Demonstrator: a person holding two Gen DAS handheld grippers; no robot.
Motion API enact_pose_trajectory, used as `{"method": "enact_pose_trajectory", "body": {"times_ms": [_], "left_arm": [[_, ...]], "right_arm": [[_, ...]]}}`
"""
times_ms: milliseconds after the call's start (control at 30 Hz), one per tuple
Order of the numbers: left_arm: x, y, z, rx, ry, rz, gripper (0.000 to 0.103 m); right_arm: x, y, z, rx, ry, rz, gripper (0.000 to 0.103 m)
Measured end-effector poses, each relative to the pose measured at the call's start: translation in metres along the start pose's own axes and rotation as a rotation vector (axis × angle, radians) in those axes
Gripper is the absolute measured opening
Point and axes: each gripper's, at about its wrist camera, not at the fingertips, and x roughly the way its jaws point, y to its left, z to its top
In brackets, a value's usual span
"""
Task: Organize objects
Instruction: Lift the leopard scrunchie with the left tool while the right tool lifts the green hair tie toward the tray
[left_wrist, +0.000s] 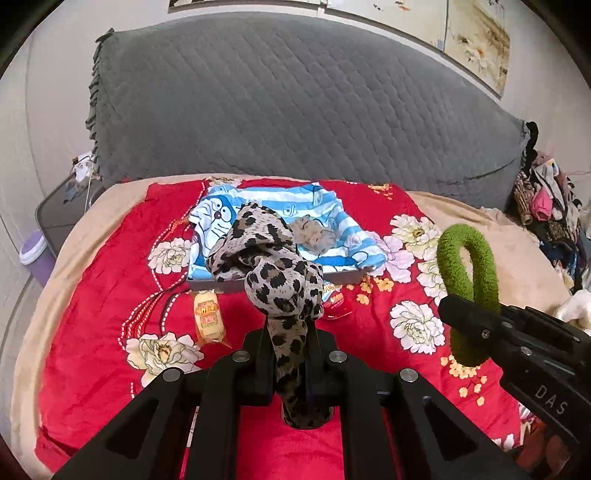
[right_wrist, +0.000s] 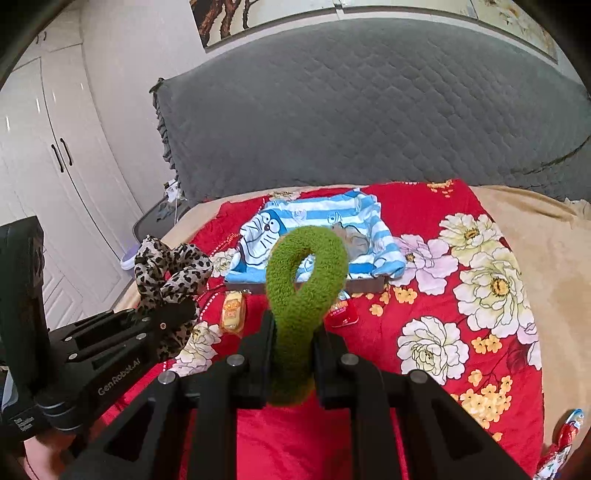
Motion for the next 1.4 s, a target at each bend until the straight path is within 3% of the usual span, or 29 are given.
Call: {"method": "enact_pose_trajectory", "body": {"times_ms": [733, 1400], "left_arm": [[-0.033, 0.010, 0.034, -0.018, -0.099, -0.008, 0.010], [0.023, 0.013, 0.053, 0.001, -0.067, 0.004, 0.010]], "right_arm": [[-0.026, 0.018, 0.029, -0.067, -0.097, -0.006, 0.018], [0.027, 0.017, 0.053, -0.075, -0.075, 0.024, 0.018]]}}
